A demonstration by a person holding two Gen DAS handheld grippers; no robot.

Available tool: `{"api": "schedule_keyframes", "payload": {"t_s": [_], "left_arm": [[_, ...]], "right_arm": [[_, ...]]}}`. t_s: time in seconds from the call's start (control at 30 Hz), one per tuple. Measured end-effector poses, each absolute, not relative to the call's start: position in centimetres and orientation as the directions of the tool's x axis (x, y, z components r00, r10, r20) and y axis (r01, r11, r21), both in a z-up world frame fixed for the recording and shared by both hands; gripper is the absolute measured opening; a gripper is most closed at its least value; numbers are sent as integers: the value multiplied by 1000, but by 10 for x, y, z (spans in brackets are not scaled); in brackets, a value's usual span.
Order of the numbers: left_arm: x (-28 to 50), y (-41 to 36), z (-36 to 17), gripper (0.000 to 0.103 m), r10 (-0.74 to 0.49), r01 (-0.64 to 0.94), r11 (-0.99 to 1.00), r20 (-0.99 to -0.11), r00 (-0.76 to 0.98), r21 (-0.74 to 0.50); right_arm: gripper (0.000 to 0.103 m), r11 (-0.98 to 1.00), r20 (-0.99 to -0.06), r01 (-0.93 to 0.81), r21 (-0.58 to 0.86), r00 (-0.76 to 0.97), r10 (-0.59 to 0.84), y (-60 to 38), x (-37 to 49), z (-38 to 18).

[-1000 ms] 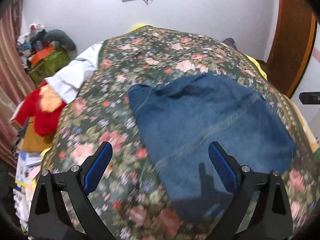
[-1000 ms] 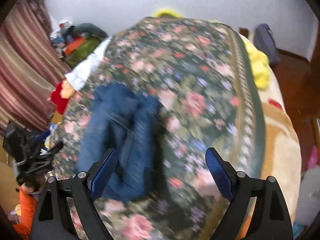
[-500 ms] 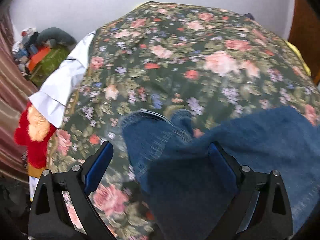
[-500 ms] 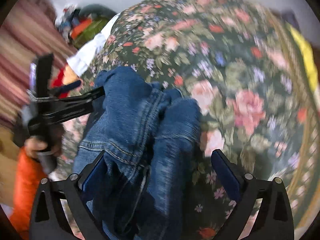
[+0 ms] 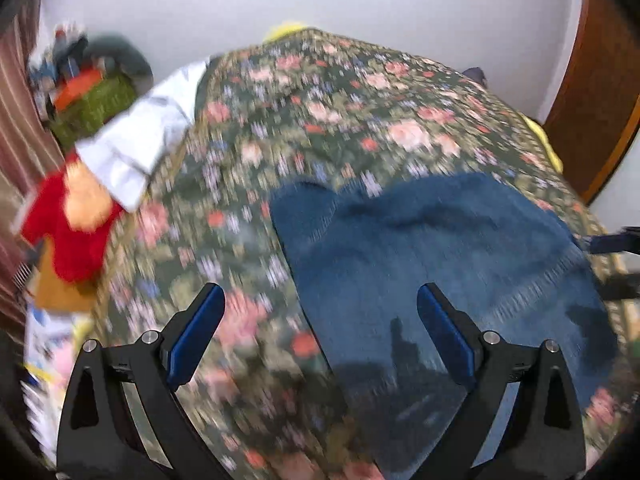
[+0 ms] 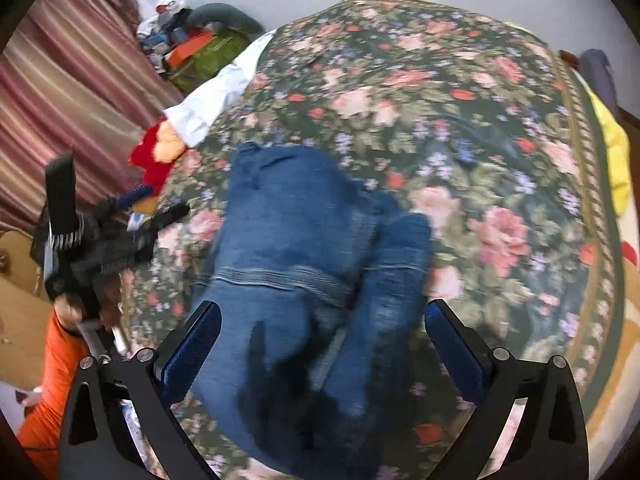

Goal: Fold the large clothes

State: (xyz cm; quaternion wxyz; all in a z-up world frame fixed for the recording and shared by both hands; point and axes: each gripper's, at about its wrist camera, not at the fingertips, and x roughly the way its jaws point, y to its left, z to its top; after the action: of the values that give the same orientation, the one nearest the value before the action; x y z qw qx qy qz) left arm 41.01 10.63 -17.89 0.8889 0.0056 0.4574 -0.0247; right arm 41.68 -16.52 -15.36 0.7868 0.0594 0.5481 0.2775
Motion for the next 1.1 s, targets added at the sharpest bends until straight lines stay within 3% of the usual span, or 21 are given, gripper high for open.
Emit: {"api": "schedule_keyframes", "payload": {"t_s": [0.17, 0.33, 0.5, 0.83, 0.93, 1.03, 1.1], "left_arm": [[389, 128, -213, 98, -217, 4, 969, -849, 482, -245], [392, 132, -252, 98, -337, -25, 925, -852, 401, -378], [410, 135, -278, 99, -510, -49, 822, -772, 381, -567], [452, 120, -312, 103, -641, -131, 693, -689, 339, -709], [451, 112, -303, 92, -622, -112, 715, -701, 350, -690], [447, 102, -286, 77, -581, -81, 758, -727, 366, -647], [444, 94, -273, 75, -530, -63, 801, -754, 387, -596]], "right_arm": [[102, 870, -884, -333, 364, 171, 435, -154, 437, -188], [102, 821, -838, -224, 526, 30, 545, -173, 456, -226], [103, 782, -809, -244, 574, -22, 587, -165, 465, -242], [103, 767, -790, -210, 607, -54, 610, -137, 485, -259], [95, 770, -785, -180, 612, -21, 619, -144, 484, -261], [77, 776, -786, -162, 610, 1, 618, -150, 480, -258], [65, 780, -788, -156, 606, 10, 615, -153, 476, -252]]}}
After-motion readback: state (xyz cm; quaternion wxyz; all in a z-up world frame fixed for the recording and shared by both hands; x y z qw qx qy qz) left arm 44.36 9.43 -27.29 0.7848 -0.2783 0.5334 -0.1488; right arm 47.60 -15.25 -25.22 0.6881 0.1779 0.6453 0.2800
